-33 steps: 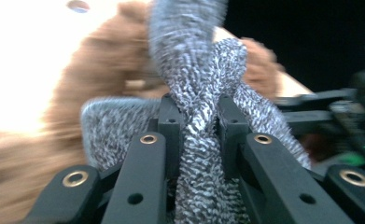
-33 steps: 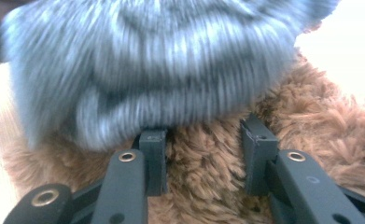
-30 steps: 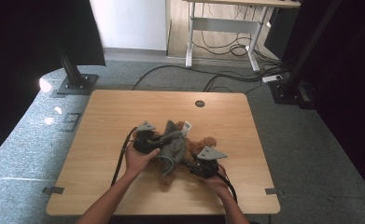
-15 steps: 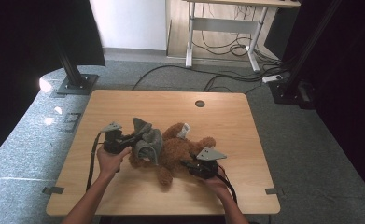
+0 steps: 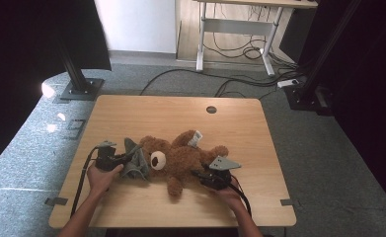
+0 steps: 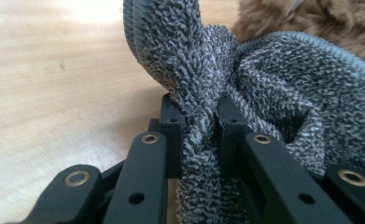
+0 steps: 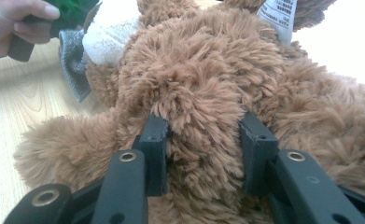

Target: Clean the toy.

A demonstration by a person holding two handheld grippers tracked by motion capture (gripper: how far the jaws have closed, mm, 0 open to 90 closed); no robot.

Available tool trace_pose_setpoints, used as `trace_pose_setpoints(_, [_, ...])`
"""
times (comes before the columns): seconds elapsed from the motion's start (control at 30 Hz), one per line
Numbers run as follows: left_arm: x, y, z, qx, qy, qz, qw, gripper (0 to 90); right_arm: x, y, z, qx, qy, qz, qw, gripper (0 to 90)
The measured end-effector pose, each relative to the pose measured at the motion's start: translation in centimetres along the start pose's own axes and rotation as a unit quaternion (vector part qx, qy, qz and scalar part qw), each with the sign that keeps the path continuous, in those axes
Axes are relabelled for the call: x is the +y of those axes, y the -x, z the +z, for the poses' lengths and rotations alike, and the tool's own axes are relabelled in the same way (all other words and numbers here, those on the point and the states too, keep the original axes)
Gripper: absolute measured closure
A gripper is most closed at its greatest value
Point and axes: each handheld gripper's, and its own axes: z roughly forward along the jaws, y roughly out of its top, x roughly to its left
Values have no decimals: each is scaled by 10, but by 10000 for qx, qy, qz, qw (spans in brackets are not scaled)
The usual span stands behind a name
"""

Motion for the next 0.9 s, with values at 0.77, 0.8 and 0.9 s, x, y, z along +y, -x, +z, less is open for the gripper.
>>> trace_pose_setpoints(0.77, [85, 153, 59, -1574, 87, 827, 9840, 755, 1, -2, 1, -32, -4, -87, 10000, 604])
trace_pose_setpoints(0.8, [85, 155, 64, -1523, 46, 856, 9846, 754, 1, -3, 1, -40, -7, -113, 9999, 604])
trace_pose_setpoints(0.9, [83, 148, 76, -1451, -156, 720, 9867, 755, 0, -4, 0, -50, 1, -175, 9998, 600])
